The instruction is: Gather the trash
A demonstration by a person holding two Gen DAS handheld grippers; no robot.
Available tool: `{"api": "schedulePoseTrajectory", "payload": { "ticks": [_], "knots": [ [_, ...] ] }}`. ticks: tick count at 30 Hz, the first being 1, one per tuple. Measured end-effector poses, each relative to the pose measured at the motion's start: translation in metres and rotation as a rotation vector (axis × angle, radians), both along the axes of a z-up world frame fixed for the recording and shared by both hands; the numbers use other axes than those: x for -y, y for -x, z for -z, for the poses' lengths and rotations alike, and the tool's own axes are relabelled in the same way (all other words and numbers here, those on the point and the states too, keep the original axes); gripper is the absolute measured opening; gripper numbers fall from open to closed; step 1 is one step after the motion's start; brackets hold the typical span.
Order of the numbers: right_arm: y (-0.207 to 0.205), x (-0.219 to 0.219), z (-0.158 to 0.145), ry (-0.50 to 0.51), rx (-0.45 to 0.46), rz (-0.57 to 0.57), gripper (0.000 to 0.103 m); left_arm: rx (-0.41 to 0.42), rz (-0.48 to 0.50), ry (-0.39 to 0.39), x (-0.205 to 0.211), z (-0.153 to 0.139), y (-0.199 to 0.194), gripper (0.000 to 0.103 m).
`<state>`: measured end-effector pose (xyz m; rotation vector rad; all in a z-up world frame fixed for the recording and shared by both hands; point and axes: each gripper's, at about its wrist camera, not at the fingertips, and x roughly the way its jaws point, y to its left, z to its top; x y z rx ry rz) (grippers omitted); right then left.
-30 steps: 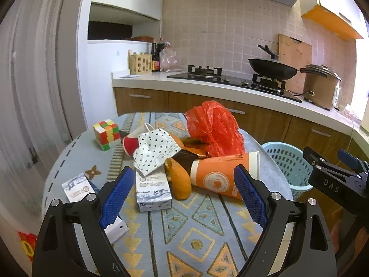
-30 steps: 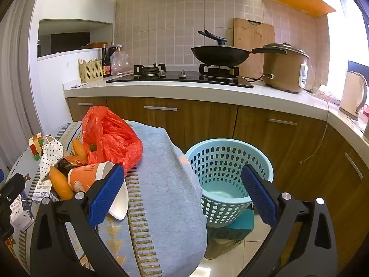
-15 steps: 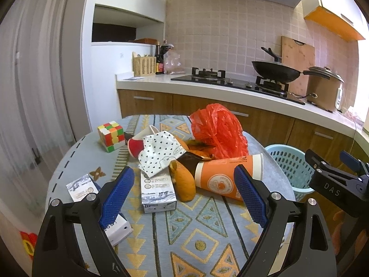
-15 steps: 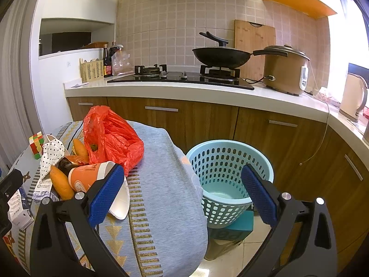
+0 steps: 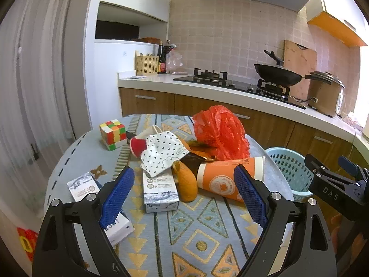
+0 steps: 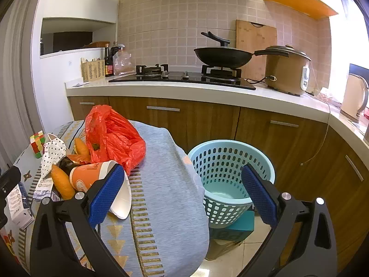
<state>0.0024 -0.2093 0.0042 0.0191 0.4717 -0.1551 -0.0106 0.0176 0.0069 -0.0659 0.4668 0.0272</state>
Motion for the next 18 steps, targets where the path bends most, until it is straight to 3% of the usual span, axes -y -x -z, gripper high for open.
{"api": "schedulePoseTrajectory", "payload": {
  "ticks": [7, 9, 11, 13, 18],
  "knots": [
    [-0.003, -0.012, 0.002, 0.011, 0.004, -0.043, 0.095, 0.007, -0.052, 0.02, -0.026, -0.001, 0.001, 0.086],
    [-0.004, -0.017, 0.004, 0.016, 0.002, -0.066, 0.09, 0.009, -0.076, 0.024, -0.037, -0.002, 0.002, 0.086],
    [-0.006, -0.023, 0.006, 0.02, -0.006, -0.112, 0.071, 0.009, -0.108, 0.019, -0.052, -0.002, 0.002, 0.086],
    [-0.009, -0.03, 0.01, 0.019, -0.02, -0.158, 0.058, 0.002, -0.145, 0.015, -0.071, -0.002, 0.002, 0.086],
    [-0.023, -0.035, 0.02, -0.04, -0.058, -0.233, 0.056, -0.057, -0.215, 0.062, -0.13, 0.004, -0.004, 0.084]
  ]
}}
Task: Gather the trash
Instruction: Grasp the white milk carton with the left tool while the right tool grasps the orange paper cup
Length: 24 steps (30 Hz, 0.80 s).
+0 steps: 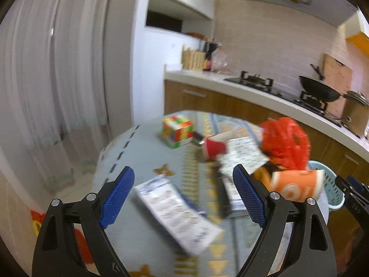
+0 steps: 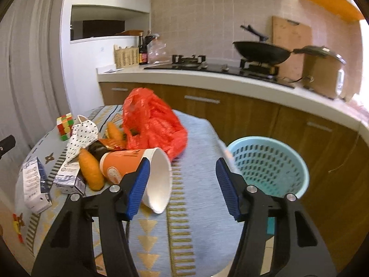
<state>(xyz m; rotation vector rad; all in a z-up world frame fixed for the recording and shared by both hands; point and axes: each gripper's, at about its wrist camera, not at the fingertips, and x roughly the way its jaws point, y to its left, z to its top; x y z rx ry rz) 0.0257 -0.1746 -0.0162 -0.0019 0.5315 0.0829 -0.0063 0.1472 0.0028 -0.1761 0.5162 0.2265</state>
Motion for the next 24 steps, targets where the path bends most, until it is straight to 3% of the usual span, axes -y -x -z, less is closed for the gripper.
{"api": "schedulePoseTrajectory", "payload": {
  "ticks": [3, 8, 14, 21, 24],
  "knots": [
    [-0.013, -0.001, 0.003, -0.031, -0.01, -0.055, 0.056, -0.06, 0.016, 0.055, -0.02, 0.011, -0.009, 0.084],
    [-0.041, 0.003, 0.009, -0.062, -0.044, -0.144, 0.078, -0.209, 0.042, 0.155, -0.017, 0.044, -0.029, 0.084],
    [-0.076, 0.003, 0.029, -0.096, -0.136, -0.303, 0.085, -0.344, -0.006, 0.095, 0.006, 0.073, -0.056, 0.086],
    [-0.087, -0.012, 0.036, -0.109, -0.208, -0.453, 0.085, -0.397, -0.014, 0.038, 0.016, 0.086, -0.059, 0.083],
    [-0.074, -0.022, 0.033, -0.088, -0.206, -0.498, 0.073, -0.394, 0.013, 0.056, 0.015, 0.086, -0.055, 0.079]
  ]
}}
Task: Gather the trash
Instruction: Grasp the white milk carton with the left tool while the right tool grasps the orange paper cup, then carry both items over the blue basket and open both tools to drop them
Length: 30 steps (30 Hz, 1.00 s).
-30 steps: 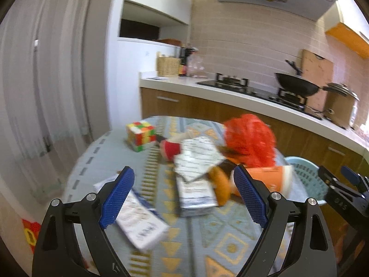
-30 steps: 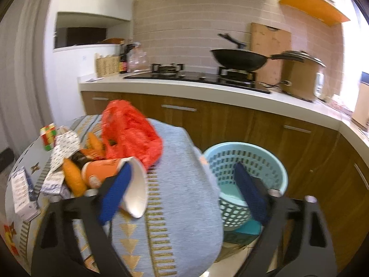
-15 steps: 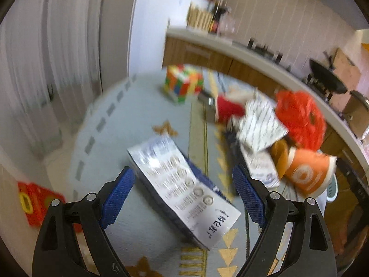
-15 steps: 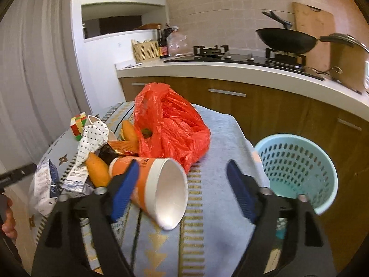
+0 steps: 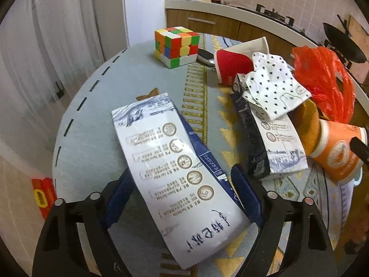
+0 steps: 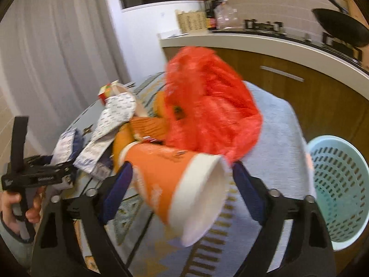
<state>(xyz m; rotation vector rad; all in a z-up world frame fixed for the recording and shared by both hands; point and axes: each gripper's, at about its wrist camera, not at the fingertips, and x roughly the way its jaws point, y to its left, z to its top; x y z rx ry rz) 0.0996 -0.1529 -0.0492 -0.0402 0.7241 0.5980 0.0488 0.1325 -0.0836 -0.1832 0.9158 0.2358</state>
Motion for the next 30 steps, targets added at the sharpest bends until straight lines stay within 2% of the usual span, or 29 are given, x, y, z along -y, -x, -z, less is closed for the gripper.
{"api": "schedulePoseTrajectory", "payload": {
  "ticks": [3, 9, 10, 12, 15, 18, 21, 25, 30],
  "knots": [
    [0.013, -0.002, -0.003, -0.001, -0.001, -0.032, 0.067, -0.005, 0.02, 0.007, 0.001, -0.002, 0.005, 0.073],
    [0.035, -0.014, -0.006, -0.001, -0.027, -0.124, 0.066, -0.013, 0.034, 0.051, -0.005, -0.002, 0.013, 0.07],
    [0.038, -0.02, -0.004, 0.011, -0.035, -0.136, 0.064, -0.012, 0.034, 0.049, -0.005, -0.002, 0.013, 0.07],
    [0.038, -0.03, 0.001, 0.035, -0.055, -0.144, 0.054, -0.01, 0.035, 0.035, -0.002, -0.002, 0.013, 0.069],
    [0.037, -0.035, 0.004, 0.007, -0.078, -0.139, 0.047, -0.002, 0.042, 0.023, 0.0, -0.003, 0.015, 0.066],
    [0.036, -0.036, 0.001, -0.022, -0.102, -0.134, 0.038, 0.028, 0.045, 0.015, 0.001, -0.008, 0.02, 0.058],
    [0.047, -0.035, -0.009, 0.0, -0.044, -0.12, 0.036, 0.079, 0.045, 0.031, 0.001, -0.021, 0.026, 0.057],
    [0.059, -0.022, -0.031, -0.027, 0.024, -0.09, 0.035, 0.155, 0.049, 0.052, 0.004, -0.04, 0.034, 0.057],
    [0.071, 0.016, -0.064, -0.066, 0.117, 0.021, 0.035, 0.252, 0.136, 0.05, 0.03, -0.078, 0.035, 0.057]
  ]
}}
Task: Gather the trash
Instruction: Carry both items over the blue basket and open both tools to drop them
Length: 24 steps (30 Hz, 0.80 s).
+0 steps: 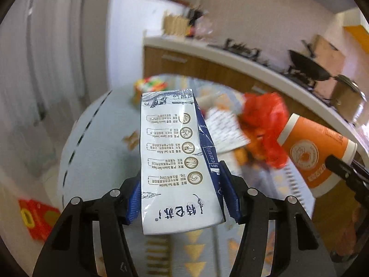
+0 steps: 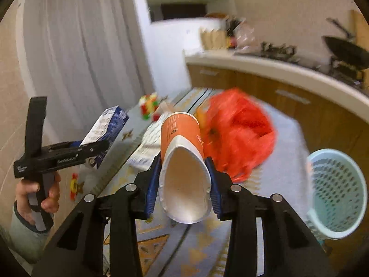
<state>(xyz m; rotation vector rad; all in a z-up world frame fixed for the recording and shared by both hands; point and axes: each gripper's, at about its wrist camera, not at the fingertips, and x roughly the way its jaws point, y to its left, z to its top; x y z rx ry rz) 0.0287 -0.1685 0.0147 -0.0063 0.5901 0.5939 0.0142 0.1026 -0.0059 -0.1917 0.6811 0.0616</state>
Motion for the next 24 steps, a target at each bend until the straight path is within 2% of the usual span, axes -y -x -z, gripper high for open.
{"api": "schedulePoseTrajectory", "payload": {
  "ticks": [5, 11, 17, 20, 24],
  "knots": [
    [0.002, 0.067, -0.014, 0.007, 0.05, 0.233, 0.035, 0.066, 0.154, -0.012, 0.056, -0.031, -0.022, 0.057],
    [-0.011, 0.146, 0.005, 0.039, -0.024, 0.509, 0.035, 0.075, 0.39, -0.012, 0.163, -0.041, -0.067, 0.057],
    [-0.031, 0.204, 0.054, 0.049, -0.204, 0.684, 0.036, -0.029, 0.592, 0.019, 0.265, -0.009, -0.109, 0.057],
    [-0.038, 0.225, 0.081, 0.057, -0.287, 0.729, 0.037, -0.114, 0.662, 0.032, 0.306, 0.018, -0.129, 0.057],
    [-0.051, 0.238, 0.104, 0.051, -0.354, 0.758, 0.038, -0.201, 0.707, 0.032, 0.34, 0.052, -0.148, 0.057]
  ]
}}
